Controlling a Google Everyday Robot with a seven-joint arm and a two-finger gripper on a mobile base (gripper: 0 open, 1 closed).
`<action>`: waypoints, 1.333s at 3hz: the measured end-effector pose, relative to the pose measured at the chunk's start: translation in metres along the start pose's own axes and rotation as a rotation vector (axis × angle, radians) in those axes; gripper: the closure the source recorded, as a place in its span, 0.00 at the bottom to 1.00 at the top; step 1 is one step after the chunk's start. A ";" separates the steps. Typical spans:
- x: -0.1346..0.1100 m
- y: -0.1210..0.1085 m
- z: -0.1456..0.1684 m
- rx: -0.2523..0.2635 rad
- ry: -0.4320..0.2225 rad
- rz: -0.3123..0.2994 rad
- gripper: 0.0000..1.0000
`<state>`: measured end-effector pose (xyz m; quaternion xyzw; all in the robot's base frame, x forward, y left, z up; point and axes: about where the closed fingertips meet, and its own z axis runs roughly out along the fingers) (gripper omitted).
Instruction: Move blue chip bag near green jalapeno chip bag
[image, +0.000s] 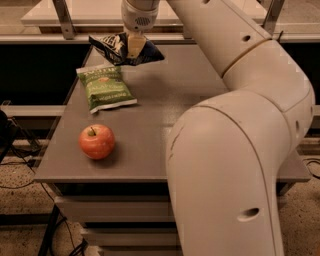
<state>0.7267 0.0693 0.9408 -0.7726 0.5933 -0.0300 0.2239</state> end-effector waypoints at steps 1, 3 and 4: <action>-0.003 -0.004 0.000 0.005 -0.010 0.004 0.13; -0.006 -0.007 -0.005 0.007 -0.036 -0.007 0.00; -0.008 -0.006 -0.006 -0.009 -0.049 -0.032 0.00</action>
Offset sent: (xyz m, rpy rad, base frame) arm 0.0017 0.0001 0.0150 0.0257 0.0039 0.0092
